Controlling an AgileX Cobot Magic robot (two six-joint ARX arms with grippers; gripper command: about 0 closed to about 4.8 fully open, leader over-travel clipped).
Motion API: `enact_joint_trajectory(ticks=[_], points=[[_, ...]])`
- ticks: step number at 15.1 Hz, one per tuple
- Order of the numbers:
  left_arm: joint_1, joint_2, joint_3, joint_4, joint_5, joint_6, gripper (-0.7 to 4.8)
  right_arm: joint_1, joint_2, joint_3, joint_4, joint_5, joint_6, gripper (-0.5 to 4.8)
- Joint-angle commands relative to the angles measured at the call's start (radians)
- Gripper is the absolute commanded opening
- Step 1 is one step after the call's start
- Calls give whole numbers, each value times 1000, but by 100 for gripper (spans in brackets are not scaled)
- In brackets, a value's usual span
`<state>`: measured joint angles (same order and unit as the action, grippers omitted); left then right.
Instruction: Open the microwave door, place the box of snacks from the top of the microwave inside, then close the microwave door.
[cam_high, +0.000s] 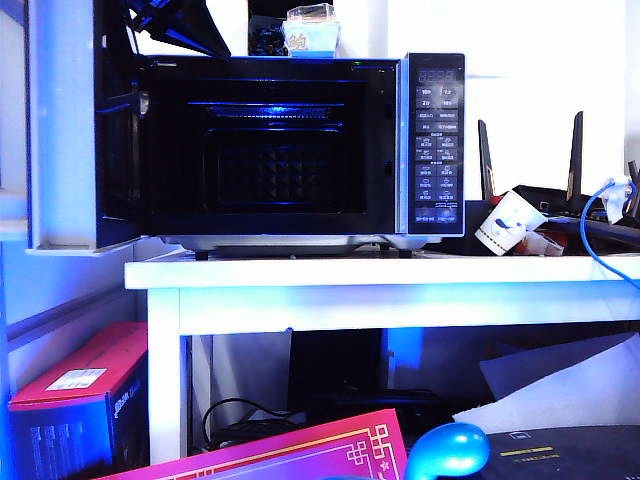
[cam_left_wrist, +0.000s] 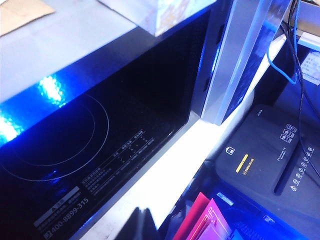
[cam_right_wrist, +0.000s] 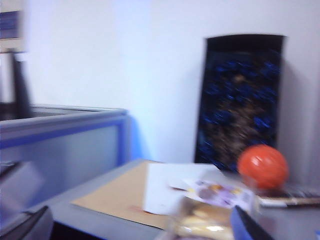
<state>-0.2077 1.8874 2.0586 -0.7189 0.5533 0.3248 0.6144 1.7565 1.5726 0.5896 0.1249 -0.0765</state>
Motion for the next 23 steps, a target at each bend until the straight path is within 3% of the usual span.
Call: enact_joint_trajectory(ticks=[1, 5, 9, 13, 23], points=[[0, 5, -5, -28, 7, -6, -6, 9, 69, 134, -34, 113, 5, 479], [1, 5, -5, -31, 2, 6, -6, 16, 187, 368, -203, 176, 5, 479], [13, 5, -5, -55, -29, 21, -6, 16, 291, 504, -256, 193, 5, 479], [23, 5, -5, -75, -45, 42, -6, 6, 323, 514, -253, 251, 5, 479], [23, 5, -4, -87, -45, 42, -6, -9, 389, 515, -223, 266, 4, 479]])
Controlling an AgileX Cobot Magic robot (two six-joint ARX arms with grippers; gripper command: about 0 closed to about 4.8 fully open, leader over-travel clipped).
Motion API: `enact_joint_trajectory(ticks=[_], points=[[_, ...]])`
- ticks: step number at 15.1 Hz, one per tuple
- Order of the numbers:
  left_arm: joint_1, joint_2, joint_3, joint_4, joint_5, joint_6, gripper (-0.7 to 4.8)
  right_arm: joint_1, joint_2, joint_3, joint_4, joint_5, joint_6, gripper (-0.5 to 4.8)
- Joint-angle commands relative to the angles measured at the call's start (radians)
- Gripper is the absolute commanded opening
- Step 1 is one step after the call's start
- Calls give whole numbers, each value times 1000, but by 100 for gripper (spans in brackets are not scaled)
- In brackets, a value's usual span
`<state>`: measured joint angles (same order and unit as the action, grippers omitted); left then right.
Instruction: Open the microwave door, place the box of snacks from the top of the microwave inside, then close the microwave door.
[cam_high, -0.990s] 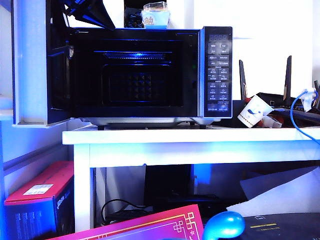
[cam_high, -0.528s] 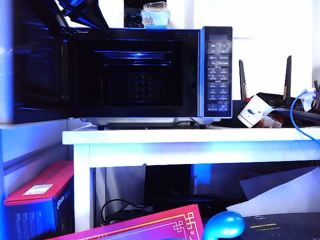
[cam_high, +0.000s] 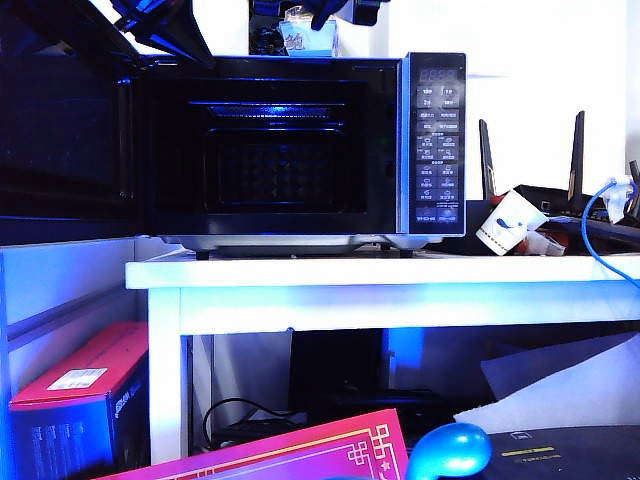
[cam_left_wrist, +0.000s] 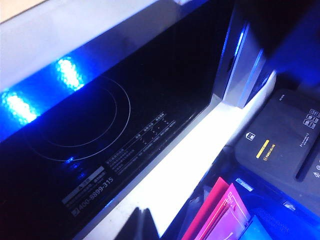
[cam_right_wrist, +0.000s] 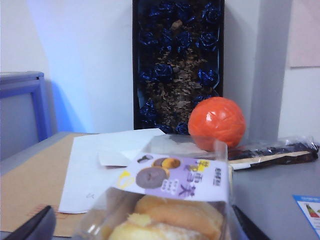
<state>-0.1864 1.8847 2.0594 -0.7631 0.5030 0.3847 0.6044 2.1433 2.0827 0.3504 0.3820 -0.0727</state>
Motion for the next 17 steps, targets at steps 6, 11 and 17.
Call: enact_joint_trajectory(ticks=[6, 11, 17], points=[[2, 8, -5, -44, 6, -18, -6, -21, 24, 44, -47, 27, -8, 479], [2, 8, -5, -45, 6, -18, -6, -25, 40, 47, -68, 16, -6, 479], [2, 8, -5, -44, 6, -18, -6, -31, 47, 48, -116, 5, -7, 257]])
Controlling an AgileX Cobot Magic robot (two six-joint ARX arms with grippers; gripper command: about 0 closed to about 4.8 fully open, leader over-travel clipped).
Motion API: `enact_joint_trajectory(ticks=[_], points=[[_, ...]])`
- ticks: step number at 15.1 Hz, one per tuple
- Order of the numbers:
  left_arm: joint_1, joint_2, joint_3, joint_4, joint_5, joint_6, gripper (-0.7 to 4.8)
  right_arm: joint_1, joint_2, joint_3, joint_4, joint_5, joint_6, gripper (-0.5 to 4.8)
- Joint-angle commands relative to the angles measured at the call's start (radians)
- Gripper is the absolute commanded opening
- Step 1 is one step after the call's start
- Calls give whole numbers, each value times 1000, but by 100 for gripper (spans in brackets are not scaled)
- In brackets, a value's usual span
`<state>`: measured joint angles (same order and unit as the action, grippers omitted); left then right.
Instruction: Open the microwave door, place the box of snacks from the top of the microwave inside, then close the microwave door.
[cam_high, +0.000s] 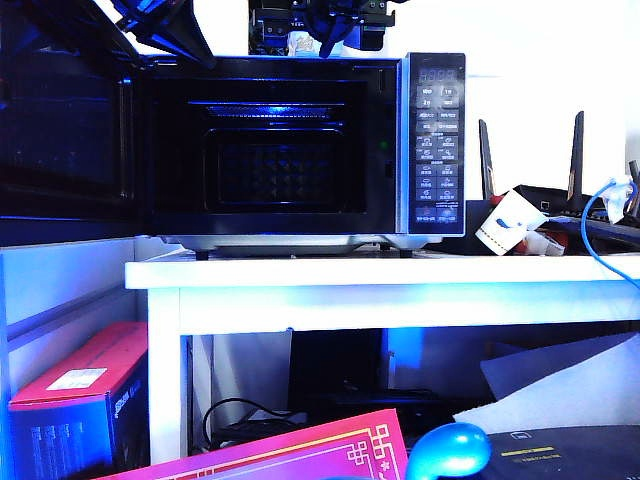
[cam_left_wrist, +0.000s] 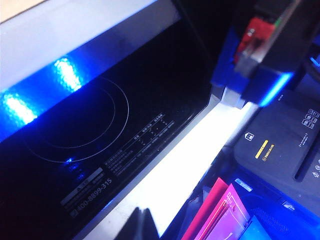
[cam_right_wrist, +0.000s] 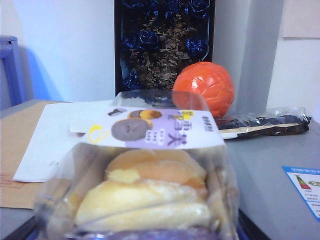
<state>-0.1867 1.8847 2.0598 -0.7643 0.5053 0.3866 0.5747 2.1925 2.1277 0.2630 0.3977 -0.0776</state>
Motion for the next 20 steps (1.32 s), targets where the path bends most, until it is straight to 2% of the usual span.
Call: enact_joint_trajectory(ticks=[1, 4, 14, 20], points=[[2, 8, -6, -43, 3, -19, -6, -2, -3, 4, -35, -16, -3, 251], [2, 8, -6, -43, 3, -20, -6, -1, -5, 6, -28, -15, -21, 266], [2, 8, -6, -42, 3, -19, -6, -2, -54, 10, 7, -15, -89, 266], [2, 8, -5, -42, 3, -19, -6, -2, -177, 9, -89, -16, -110, 274]])
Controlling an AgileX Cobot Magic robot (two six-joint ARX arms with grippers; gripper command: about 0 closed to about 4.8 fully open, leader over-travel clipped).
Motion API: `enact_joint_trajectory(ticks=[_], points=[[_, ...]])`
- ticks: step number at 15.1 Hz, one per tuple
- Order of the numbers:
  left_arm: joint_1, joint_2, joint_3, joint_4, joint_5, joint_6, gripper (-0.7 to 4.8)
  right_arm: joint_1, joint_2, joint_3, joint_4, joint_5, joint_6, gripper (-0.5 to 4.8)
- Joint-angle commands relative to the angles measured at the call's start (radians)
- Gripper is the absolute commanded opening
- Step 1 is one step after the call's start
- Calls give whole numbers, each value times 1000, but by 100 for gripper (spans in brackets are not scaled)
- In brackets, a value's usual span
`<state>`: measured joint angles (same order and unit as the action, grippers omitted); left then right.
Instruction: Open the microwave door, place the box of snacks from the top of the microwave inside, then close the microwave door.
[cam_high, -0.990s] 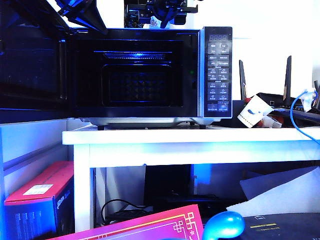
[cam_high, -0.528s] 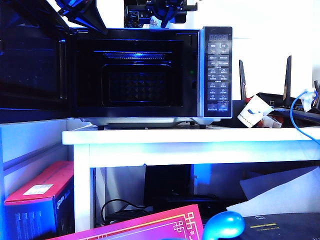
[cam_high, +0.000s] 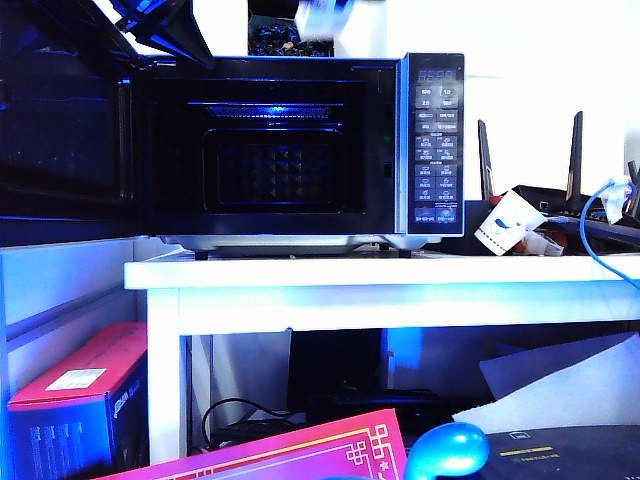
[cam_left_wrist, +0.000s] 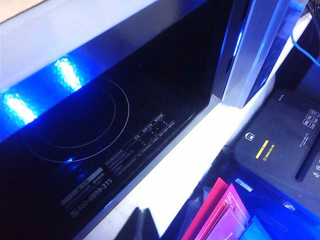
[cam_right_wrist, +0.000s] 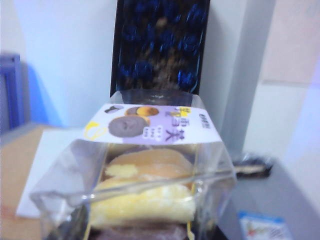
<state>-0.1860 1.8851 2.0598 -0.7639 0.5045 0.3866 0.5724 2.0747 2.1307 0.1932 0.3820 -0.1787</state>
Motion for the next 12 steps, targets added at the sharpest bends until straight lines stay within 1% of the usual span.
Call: enact_joint_trajectory(ticks=[1, 5, 10, 12], points=[[2, 7, -5, -43, 4, -19, -6, 1, -88, 6, -55, -4, -9, 274], [2, 7, -5, -43, 4, -20, -6, 0, -212, 6, -239, -23, -8, 274], [2, 7, -6, -43, 5, -20, -6, 0, -313, 6, -403, -69, -3, 274], [2, 7, -6, -43, 5, -20, -6, 1, -337, 6, -457, -79, 23, 274]])
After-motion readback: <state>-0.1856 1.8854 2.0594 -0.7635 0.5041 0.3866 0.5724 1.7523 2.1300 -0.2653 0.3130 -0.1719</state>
